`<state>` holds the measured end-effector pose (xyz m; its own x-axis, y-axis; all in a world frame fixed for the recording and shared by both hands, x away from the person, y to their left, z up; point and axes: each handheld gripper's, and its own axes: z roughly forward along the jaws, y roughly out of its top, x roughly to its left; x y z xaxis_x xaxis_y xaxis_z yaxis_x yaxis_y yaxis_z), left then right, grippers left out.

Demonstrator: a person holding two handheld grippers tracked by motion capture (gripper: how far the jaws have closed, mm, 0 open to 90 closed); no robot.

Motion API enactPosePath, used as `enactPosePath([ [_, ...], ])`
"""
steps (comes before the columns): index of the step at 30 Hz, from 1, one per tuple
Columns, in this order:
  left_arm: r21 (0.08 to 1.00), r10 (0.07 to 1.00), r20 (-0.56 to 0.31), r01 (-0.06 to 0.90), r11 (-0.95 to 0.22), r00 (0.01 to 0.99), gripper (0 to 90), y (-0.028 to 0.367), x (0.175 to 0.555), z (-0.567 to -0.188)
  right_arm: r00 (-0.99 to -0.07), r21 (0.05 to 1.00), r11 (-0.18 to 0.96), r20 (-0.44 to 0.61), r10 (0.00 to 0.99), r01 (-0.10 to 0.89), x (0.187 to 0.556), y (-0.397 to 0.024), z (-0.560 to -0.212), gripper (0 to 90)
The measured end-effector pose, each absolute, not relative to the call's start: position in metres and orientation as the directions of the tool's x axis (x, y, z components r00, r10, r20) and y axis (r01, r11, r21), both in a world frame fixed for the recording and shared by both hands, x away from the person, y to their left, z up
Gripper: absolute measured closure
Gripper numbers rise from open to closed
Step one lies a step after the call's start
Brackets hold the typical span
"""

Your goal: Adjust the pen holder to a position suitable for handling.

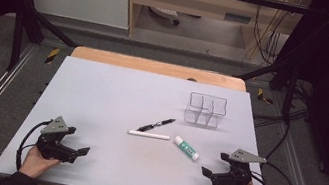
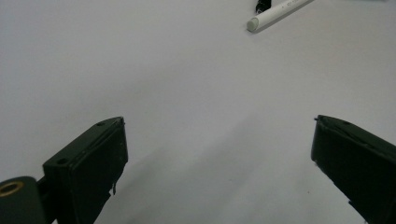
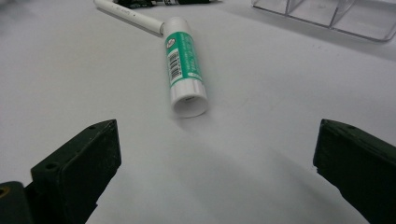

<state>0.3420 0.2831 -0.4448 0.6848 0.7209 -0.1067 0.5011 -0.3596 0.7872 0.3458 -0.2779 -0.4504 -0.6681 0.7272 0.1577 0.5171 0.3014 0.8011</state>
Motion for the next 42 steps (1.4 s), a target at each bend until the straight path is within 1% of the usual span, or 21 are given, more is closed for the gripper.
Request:
enactPosePath([
  [5, 0.787, 0.721, -0.105, 0.501, -0.360, 0.684, 3.7, 0.283, 0.342, -0.445, -0.669, 0.804, 0.299, 0.158, 0.726, 0.514, 0.345, -0.278, -0.450, 1.6],
  [14, 0.786, 0.723, -0.103, 0.501, -0.362, 0.684, 3.8, 0.283, 0.341, -0.445, -0.683, 0.806, 0.327, 0.126, 0.719, 0.494, 0.345, -0.274, -0.446, 1.6],
  [21, 0.785, 0.723, -0.108, 0.505, -0.358, 0.682, 3.8, 0.284, 0.342, -0.446, -0.702, 0.815, 0.368, 0.065, 0.710, 0.448, 0.345, -0.268, -0.439, 1.6],
  [42, 0.782, 0.727, -0.100, 0.506, -0.365, 0.679, 4.0, 0.284, 0.342, -0.446, -0.730, 0.797, 0.488, -0.087, 0.678, 0.357, 0.361, -0.243, -0.413, 2.3],
])
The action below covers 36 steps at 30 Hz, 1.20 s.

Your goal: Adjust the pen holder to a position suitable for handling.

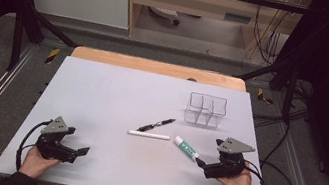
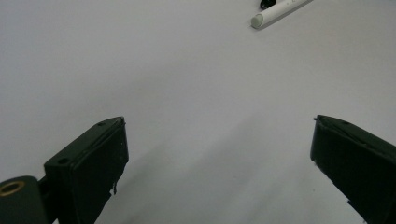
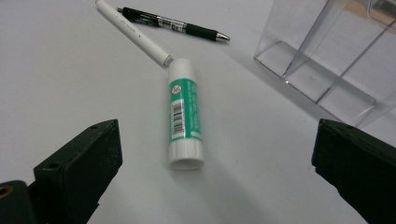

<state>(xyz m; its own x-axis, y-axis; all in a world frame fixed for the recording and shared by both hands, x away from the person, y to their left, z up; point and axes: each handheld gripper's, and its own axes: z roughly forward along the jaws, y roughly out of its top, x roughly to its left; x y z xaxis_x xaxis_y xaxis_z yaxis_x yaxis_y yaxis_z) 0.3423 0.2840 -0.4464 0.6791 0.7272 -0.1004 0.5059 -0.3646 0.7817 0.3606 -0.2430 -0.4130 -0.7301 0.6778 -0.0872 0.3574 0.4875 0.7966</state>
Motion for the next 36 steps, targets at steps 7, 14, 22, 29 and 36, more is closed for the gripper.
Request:
enactPosePath([
  [7, 0.781, 0.727, -0.103, 0.508, -0.363, 0.679, 4.0, 0.284, 0.342, -0.447, -0.737, 0.785, 0.524, -0.133, 0.663, 0.329, 0.371, -0.232, -0.407, 2.9],
  [14, 0.780, 0.724, -0.101, 0.506, -0.367, 0.682, 4.1, 0.283, 0.342, -0.447, -0.738, 0.764, 0.580, -0.212, 0.641, 0.284, 0.382, -0.223, -0.402, 5.3],
  [22, 0.779, 0.723, -0.098, 0.505, -0.373, 0.684, 4.3, 0.283, 0.342, -0.447, -0.739, 0.749, 0.615, -0.265, 0.619, 0.246, 0.390, -0.218, -0.396, 7.7],
  [29, 0.777, 0.722, -0.096, 0.505, -0.376, 0.685, 4.4, 0.283, 0.342, -0.447, -0.740, 0.709, 0.676, -0.343, 0.579, 0.201, 0.400, -0.211, -0.393, 9.5],
  [36, 0.777, 0.721, -0.095, 0.504, -0.377, 0.686, 4.5, 0.283, 0.342, -0.447, -0.738, 0.666, 0.725, -0.398, 0.545, 0.177, 0.409, -0.205, -0.389, 11.8],
])
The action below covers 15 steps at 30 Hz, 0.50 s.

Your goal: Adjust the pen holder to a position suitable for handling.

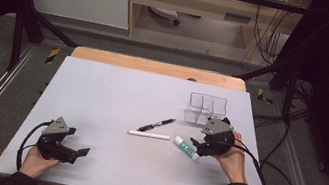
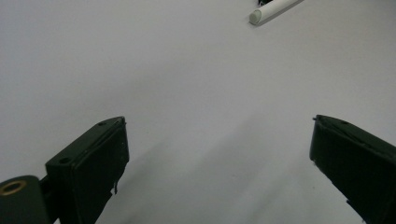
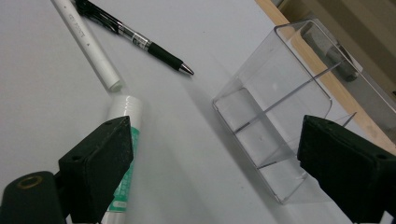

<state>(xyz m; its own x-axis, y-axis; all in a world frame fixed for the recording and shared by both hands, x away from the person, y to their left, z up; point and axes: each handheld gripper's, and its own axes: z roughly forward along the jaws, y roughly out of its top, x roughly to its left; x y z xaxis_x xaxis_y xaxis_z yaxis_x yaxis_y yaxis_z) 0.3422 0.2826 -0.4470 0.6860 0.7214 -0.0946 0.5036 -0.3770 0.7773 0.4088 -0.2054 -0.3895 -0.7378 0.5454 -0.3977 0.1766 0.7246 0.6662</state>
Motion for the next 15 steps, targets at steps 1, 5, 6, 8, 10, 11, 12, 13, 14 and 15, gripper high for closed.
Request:
enactPosePath([
  [1, 0.777, 0.721, -0.094, 0.504, -0.377, 0.686, 4.5, 0.283, 0.342, -0.447, -0.738, 0.666, 0.725, -0.398, 0.545, 0.177, 0.409, -0.205, -0.389, 11.8],
  [5, 0.777, 0.721, -0.093, 0.503, -0.379, 0.686, 4.5, 0.283, 0.342, -0.447, -0.734, 0.649, 0.748, -0.438, 0.519, 0.141, 0.412, -0.201, -0.385, 14.6],
  [6, 0.777, 0.721, -0.094, 0.503, -0.378, 0.686, 4.5, 0.283, 0.342, -0.447, -0.734, 0.649, 0.749, -0.443, 0.515, 0.134, 0.413, -0.200, -0.384, 15.0],
  [8, 0.776, 0.721, -0.092, 0.503, -0.380, 0.686, 4.5, 0.282, 0.342, -0.447, -0.729, 0.639, 0.760, -0.462, 0.506, 0.123, 0.415, -0.199, -0.383, 16.0],
  [10, 0.776, 0.721, -0.092, 0.503, -0.380, 0.687, 4.6, 0.282, 0.342, -0.447, -0.724, 0.629, 0.768, -0.476, 0.499, 0.116, 0.417, -0.197, -0.382, 16.6],
  [11, 0.776, 0.722, -0.091, 0.503, -0.380, 0.686, 4.6, 0.283, 0.342, -0.447, -0.724, 0.629, 0.768, -0.476, 0.499, 0.116, 0.417, -0.197, -0.382, 16.6],
  [12, 0.776, 0.721, -0.093, 0.503, -0.380, 0.687, 4.6, 0.283, 0.342, -0.447, -0.720, 0.623, 0.774, -0.487, 0.494, 0.110, 0.418, -0.197, -0.381, 17.1],
  [13, 0.775, 0.721, -0.092, 0.504, -0.381, 0.687, 4.6, 0.283, 0.343, -0.447, -0.716, 0.613, 0.783, -0.501, 0.486, 0.103, 0.421, -0.196, -0.379, 18.3],
  [14, 0.775, 0.722, -0.092, 0.504, -0.381, 0.686, 4.6, 0.283, 0.342, -0.447, -0.713, 0.610, 0.786, -0.507, 0.485, 0.101, 0.422, -0.196, -0.379, 18.8],
  [15, 0.776, 0.721, -0.091, 0.503, -0.381, 0.687, 4.6, 0.283, 0.342, -0.447, -0.713, 0.610, 0.786, -0.507, 0.485, 0.101, 0.422, -0.196, -0.379, 18.8],
])
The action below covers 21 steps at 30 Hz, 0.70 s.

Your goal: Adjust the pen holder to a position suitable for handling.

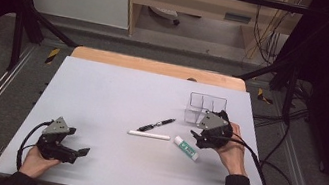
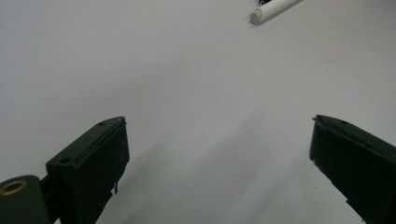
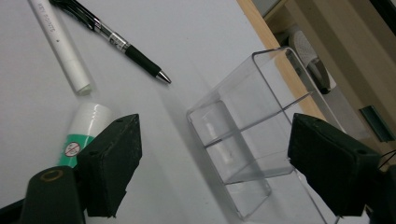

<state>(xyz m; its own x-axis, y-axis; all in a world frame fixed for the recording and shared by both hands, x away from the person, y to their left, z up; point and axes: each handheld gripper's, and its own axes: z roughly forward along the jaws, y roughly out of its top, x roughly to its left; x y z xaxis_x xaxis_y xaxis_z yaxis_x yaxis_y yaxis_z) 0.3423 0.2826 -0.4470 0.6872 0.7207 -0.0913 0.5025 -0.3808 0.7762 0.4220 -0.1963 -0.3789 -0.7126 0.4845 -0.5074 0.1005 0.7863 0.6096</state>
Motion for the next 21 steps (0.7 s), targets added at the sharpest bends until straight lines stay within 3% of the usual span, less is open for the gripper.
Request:
enactPosePath([
  [21, 0.775, 0.719, -0.089, 0.502, -0.385, 0.689, 4.7, 0.283, 0.342, -0.447, -0.690, 0.512, 0.855, -0.590, 0.419, 0.082, 0.452, -0.199, -0.384, 37.5],
])
